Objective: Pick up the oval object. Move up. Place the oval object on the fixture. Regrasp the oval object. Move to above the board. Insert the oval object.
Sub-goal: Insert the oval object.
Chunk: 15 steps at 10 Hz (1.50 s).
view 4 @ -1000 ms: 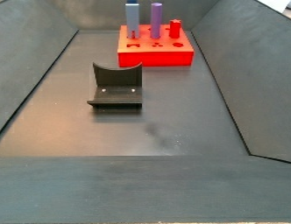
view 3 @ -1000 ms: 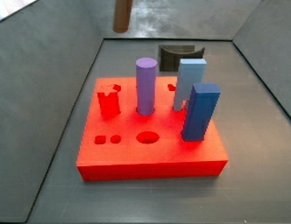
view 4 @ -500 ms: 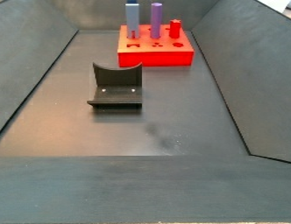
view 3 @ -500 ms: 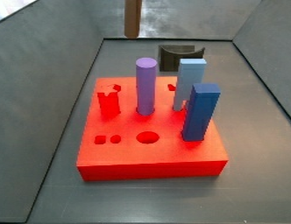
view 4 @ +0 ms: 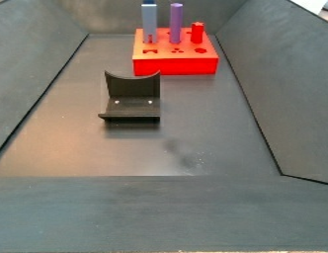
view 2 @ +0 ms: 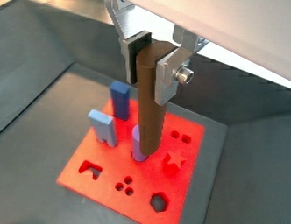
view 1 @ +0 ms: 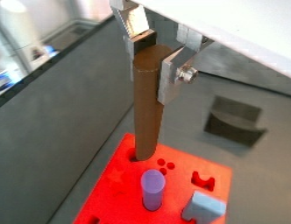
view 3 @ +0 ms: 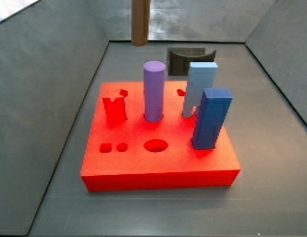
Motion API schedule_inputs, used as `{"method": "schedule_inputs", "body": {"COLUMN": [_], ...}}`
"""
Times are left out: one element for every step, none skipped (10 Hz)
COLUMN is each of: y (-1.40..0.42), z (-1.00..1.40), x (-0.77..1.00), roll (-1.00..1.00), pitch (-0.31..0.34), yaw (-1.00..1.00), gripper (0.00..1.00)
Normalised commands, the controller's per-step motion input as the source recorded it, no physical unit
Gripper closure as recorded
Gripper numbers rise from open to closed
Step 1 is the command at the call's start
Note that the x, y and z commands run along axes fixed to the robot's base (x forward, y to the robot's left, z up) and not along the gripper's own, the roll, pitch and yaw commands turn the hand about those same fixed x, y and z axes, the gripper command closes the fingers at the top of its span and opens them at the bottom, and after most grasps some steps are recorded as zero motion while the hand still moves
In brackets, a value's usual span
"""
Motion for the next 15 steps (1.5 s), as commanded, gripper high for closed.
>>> {"method": "schedule_inputs", "body": {"y": [-0.12, -0.17, -0.24, -0.25, -0.27, -0.28, -0.28, -0.27, -0.25, -0.25, -0.20, -0.15, -0.02, 0.00, 0.00], "z": [-0.01, 0.05, 0.10, 0.02, 0.00, 0.00, 0.00, 0.00, 0.00, 0.09, 0.08, 0.04, -0.01, -0.15, -0.41], "x": [0.01, 0.04, 0.13, 0.15, 0.15, 0.17, 0.21, 0.19, 0.14, 0.08, 0.05, 0.02, 0.00, 0.00, 0.00], "roll": [-0.03, -0.04, 0.00, 0.00, 0.00, 0.00, 0.00, 0.00, 0.00, 0.00, 0.00, 0.00, 0.00, 0.01, 0.00], "pitch": [-0.050, -0.016, -0.041, -0.073, -0.079, -0.094, -0.149, -0.130, -0.051, 0.000, 0.000, 0.000, 0.000, 0.000, 0.000], "yaw": [-0.97, -0.92, -0.80, -0.78, -0.77, -0.77, -0.73, -0.75, -0.83, -0.90, -0.95, -0.98, -1.00, -1.00, -1.00], "gripper": [1.00, 1.00, 1.00, 1.00, 1.00, 1.00, 1.00, 1.00, 1.00, 1.00, 1.00, 1.00, 1.00, 1.00, 1.00]}}
